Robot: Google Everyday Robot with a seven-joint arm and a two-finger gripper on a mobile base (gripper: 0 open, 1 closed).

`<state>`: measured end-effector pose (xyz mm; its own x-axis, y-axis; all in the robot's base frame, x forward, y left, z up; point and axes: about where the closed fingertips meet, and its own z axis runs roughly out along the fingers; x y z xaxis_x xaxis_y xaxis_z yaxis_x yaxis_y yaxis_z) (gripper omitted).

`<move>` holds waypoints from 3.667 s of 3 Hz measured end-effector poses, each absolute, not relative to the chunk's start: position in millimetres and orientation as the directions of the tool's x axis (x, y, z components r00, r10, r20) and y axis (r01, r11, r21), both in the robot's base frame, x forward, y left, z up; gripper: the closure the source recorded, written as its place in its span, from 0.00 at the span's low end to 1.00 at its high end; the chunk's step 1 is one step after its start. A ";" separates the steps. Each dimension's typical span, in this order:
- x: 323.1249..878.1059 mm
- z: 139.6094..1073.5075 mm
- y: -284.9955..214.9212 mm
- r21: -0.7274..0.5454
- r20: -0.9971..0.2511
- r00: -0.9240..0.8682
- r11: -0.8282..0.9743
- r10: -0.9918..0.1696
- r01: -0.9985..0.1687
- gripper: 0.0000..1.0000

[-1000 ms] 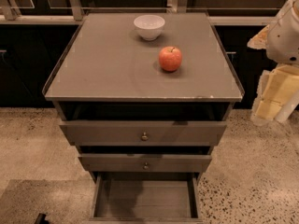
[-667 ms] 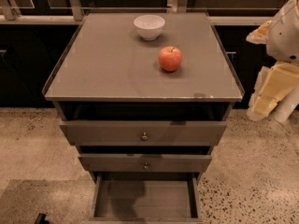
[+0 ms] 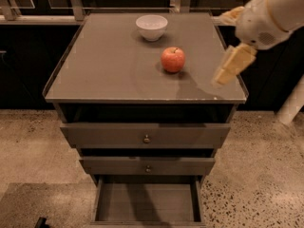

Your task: Place apple into bottom drawer

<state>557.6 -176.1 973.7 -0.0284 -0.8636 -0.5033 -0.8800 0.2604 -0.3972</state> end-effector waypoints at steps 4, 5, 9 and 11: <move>658.9 933.0 -146.5 -0.299 -0.701 -0.021 0.321 -0.712 -0.899 0.00; 692.0 914.4 -133.1 -0.243 -0.760 -0.031 0.328 -0.649 -0.913 0.00; 733.5 848.7 -98.4 -0.053 -0.845 -0.134 0.332 -0.517 -0.942 0.00; 733.6 848.4 -98.2 -0.053 -0.846 -0.135 0.331 -0.517 -0.942 0.42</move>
Offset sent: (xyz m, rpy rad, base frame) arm 0.0541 0.0180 -0.0159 0.0980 -0.0056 0.0174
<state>733.6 -98.2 848.4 -0.1347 -0.5167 -0.8455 -0.9420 0.3315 -0.0525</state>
